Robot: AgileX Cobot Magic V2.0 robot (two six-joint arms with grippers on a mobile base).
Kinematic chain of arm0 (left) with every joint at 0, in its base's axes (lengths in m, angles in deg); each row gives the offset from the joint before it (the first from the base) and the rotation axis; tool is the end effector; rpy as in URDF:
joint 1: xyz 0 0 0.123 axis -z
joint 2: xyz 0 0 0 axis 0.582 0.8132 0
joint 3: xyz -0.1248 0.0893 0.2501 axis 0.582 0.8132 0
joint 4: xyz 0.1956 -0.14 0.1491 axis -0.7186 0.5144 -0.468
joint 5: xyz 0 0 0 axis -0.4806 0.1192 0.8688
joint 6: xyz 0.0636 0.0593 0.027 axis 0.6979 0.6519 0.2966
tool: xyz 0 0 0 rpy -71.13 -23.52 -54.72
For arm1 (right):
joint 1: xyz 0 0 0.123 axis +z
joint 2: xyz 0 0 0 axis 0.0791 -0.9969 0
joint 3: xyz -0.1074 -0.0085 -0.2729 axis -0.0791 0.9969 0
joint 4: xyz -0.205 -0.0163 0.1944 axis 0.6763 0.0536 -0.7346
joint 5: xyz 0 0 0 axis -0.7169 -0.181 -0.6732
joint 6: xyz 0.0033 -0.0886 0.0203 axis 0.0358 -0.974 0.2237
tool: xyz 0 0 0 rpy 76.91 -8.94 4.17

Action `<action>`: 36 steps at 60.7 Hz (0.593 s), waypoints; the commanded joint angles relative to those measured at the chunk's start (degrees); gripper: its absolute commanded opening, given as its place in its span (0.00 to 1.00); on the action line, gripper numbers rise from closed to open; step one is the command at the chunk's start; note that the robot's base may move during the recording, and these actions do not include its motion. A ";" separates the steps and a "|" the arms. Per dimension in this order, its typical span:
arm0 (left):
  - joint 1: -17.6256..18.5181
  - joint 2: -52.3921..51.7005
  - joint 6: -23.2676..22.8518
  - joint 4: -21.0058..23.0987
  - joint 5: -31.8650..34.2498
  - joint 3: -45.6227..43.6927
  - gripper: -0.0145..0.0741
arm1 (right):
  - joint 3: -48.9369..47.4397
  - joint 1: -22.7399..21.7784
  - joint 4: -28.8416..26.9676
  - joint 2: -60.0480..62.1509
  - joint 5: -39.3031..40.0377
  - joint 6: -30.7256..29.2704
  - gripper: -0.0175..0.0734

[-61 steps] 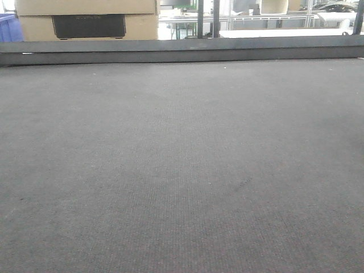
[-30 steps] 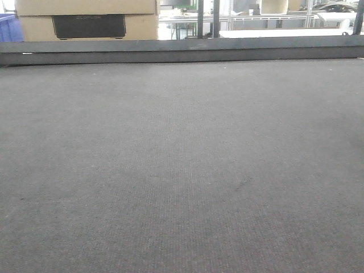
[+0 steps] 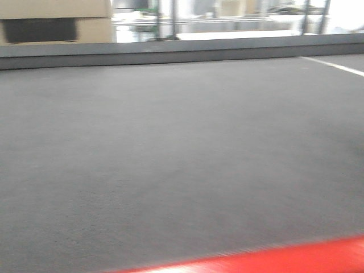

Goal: Place cylindrical capacitor in blue bin on shelf
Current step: 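Drive the base away from the table toward the bin shelf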

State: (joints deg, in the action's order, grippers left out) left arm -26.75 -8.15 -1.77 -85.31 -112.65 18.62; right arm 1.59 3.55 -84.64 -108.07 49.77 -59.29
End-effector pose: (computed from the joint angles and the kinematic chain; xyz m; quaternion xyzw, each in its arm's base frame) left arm 0.1590 -0.0186 0.4164 0.0643 0.8303 -0.0031 0.5536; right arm 0.1153 0.0177 0.4286 -0.0721 0.7400 0.0394 0.6676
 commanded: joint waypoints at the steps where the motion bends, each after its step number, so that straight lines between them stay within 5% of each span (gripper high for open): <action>1: 0.03 -0.22 -0.25 0.12 1.35 -0.49 0.04 | 0.09 -0.08 0.06 0.30 0.84 -0.11 0.05; 36: 0.03 -0.22 -0.25 0.12 1.35 -0.49 0.04 | 0.09 -0.08 0.06 0.30 0.84 -0.11 0.05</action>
State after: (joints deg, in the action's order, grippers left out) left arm -26.75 -8.15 -1.77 -85.31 -112.65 18.62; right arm 1.59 3.55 -84.64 -108.07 49.77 -59.29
